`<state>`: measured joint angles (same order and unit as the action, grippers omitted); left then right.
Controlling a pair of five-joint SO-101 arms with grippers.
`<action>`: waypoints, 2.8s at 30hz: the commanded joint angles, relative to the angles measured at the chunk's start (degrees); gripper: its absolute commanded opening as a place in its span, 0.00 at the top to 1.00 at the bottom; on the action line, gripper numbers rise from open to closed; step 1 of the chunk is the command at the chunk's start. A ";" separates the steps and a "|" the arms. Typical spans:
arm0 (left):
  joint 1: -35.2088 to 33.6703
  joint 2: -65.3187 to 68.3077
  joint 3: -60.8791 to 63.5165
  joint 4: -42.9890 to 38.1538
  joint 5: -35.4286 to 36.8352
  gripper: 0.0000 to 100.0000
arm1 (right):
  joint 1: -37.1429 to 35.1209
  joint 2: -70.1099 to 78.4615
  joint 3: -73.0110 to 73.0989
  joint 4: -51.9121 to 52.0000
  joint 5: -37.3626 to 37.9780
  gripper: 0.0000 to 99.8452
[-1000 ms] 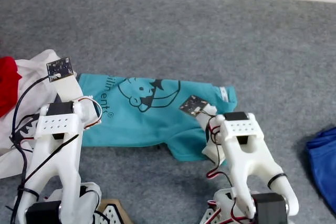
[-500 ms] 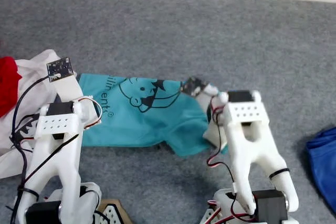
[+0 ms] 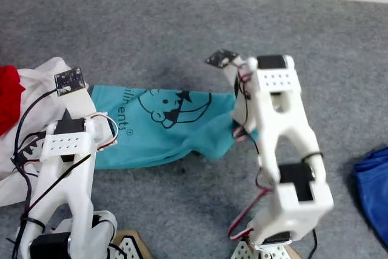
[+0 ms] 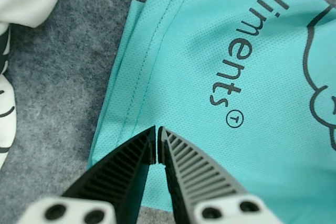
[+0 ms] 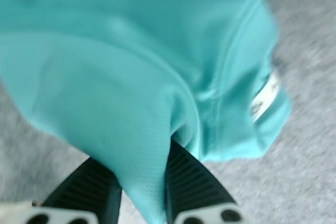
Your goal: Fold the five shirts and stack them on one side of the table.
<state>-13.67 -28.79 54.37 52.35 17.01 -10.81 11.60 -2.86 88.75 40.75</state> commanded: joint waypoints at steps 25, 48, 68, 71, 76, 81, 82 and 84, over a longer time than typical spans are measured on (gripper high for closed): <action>0.84 -0.66 -0.22 -0.97 0.09 0.96 | 0.31 33.36 -51.30 11.65 -6.68 0.75; 0.84 -0.66 -0.22 -0.97 0.09 0.96 | 1.54 14.73 -41.89 12.35 -10.90 0.75; 0.84 -0.66 0.22 -0.97 0.09 0.96 | -14.46 -30.64 34.77 -29.49 -21.36 0.98; 0.84 -0.66 0.84 -1.85 0.09 0.96 | -17.36 -28.00 34.86 -30.11 -21.71 0.99; 0.84 -0.66 1.45 -3.34 0.09 0.96 | -17.45 -25.98 35.12 -30.46 -21.80 0.99; 0.84 -0.66 1.36 -3.34 0.09 0.96 | -17.36 -22.02 37.49 -38.11 -21.80 0.99; 0.84 -0.66 1.45 -3.34 0.09 0.96 | -17.27 -20.70 37.41 -39.60 -21.80 0.99; 0.84 -0.66 1.63 -3.34 0.09 0.96 | -16.48 -18.24 37.23 -41.80 -21.80 0.99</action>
<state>-13.67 -28.79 56.13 49.71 17.01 -27.69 -8.26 34.86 50.42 19.30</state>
